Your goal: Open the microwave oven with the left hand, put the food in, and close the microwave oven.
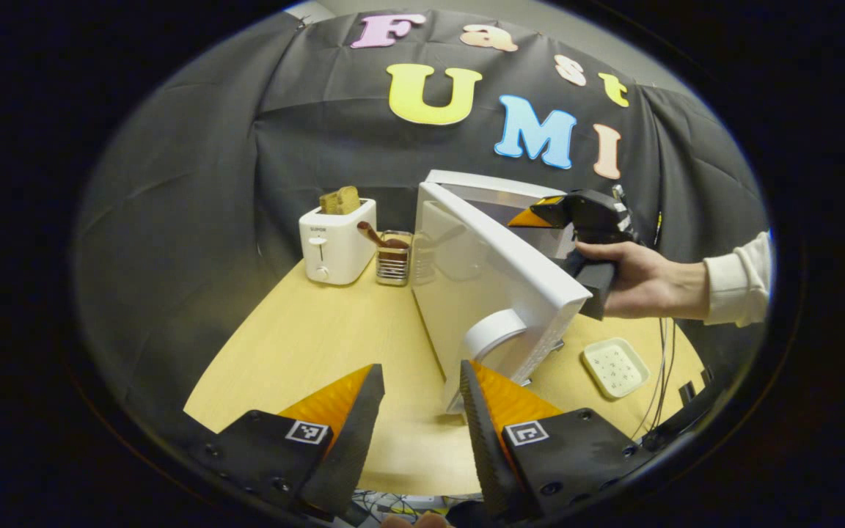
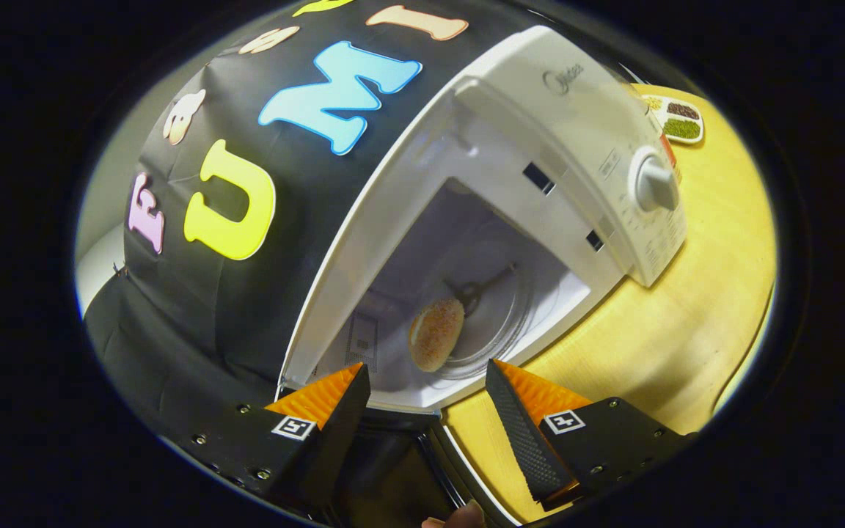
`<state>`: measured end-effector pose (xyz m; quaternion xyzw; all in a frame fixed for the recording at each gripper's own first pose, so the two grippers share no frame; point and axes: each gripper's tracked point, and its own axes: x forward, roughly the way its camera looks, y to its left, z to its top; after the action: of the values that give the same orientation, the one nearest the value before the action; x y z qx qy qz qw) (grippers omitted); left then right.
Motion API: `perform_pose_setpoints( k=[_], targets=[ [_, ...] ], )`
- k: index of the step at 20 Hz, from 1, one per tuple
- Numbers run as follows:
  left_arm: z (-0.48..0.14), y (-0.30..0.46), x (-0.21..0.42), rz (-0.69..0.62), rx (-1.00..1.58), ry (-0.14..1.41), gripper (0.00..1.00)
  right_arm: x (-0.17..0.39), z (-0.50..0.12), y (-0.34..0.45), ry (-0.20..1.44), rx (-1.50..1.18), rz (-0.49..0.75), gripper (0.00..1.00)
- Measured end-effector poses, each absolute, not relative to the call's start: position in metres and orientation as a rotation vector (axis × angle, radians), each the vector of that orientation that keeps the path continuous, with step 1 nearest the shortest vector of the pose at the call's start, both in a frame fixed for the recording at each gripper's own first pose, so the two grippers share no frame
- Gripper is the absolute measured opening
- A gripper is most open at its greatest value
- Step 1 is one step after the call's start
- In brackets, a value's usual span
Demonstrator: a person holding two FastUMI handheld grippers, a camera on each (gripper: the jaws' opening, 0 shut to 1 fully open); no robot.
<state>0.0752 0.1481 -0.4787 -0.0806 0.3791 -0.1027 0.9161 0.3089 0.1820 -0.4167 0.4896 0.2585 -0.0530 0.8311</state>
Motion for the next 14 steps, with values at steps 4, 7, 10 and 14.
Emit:
perform_pose_setpoints(
  k=[4,7,10,14],
  targets=[
    [-0.472,0.118,0.076,-0.255,-0.148,0.771,0.78,0.261,-0.401,0.152,0.571,0.983,-0.083,0.97],
    [-0.472,0.104,0.083,-0.258,-0.12,0.769,0.72,0.217,-0.382,0.133,0.6,0.98,-0.041,0.97],
    [-0.468,0.091,0.086,-0.259,-0.061,0.761,0.71,0.16,-0.358,0.112,0.637,0.974,0.033,0.97],
    [-0.462,0.063,0.099,-0.278,-0.02,0.757,0.71,0.082,-0.32,0.065,0.597,0.873,0.109,0.97]
  ],
)
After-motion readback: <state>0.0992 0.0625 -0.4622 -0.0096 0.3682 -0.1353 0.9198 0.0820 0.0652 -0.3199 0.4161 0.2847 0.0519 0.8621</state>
